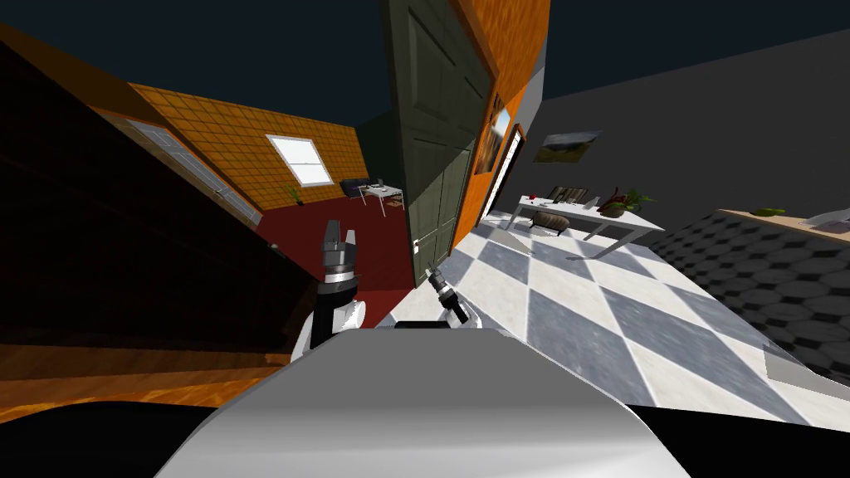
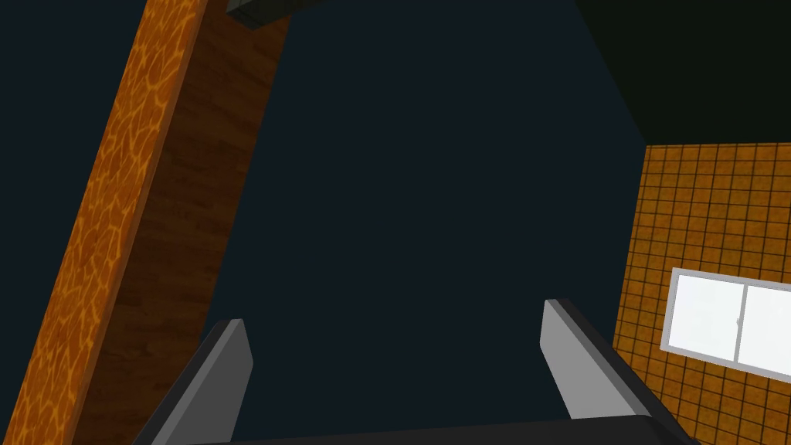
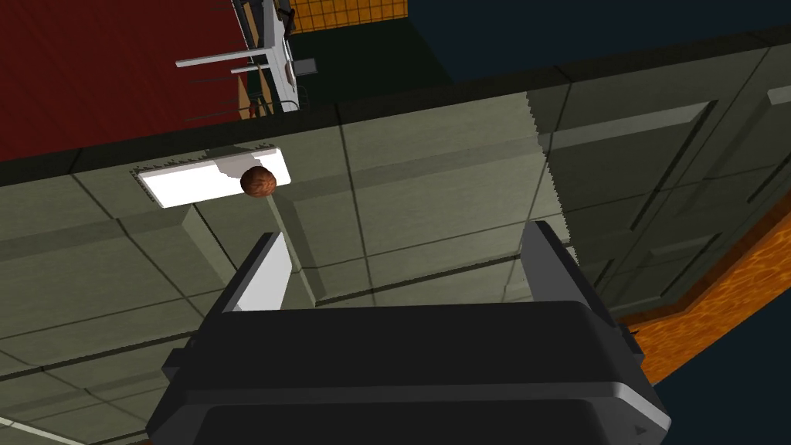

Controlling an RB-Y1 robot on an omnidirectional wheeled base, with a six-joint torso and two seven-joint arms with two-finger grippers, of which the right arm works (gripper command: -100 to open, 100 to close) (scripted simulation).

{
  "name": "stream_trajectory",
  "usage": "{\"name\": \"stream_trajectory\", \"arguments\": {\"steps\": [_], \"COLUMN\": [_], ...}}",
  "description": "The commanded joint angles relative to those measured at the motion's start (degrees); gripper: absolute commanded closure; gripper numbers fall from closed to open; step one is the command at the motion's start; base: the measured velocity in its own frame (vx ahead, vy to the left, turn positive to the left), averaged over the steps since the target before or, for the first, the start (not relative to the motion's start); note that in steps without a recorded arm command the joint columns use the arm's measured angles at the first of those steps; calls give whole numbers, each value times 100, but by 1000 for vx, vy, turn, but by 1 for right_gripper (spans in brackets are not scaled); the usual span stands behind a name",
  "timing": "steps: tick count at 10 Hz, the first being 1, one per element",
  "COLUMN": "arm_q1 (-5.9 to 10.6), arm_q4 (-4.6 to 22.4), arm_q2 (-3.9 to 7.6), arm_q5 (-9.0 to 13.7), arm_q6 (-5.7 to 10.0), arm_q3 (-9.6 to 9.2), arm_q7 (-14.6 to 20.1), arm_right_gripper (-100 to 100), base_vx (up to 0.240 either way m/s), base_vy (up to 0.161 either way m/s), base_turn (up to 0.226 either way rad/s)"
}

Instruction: Push the door open

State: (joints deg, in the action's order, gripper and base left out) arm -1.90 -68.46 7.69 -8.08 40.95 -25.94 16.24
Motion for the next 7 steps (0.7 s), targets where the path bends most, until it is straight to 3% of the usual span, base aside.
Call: {"name": "stream_trajectory", "arguments": {"steps": [1,7], "arm_q1": [71,306], "arm_q4": [185,805], "arm_q2": [10,27], "arm_q5": [-30,-134], "arm_q6": [59,234], "arm_q3": [-70,-308], "arm_q7": [26,102], "arm_right_gripper": [-100,-100], "base_vx": [109,96], "base_vy": [-25,-29], "base_turn": [3,2]}}
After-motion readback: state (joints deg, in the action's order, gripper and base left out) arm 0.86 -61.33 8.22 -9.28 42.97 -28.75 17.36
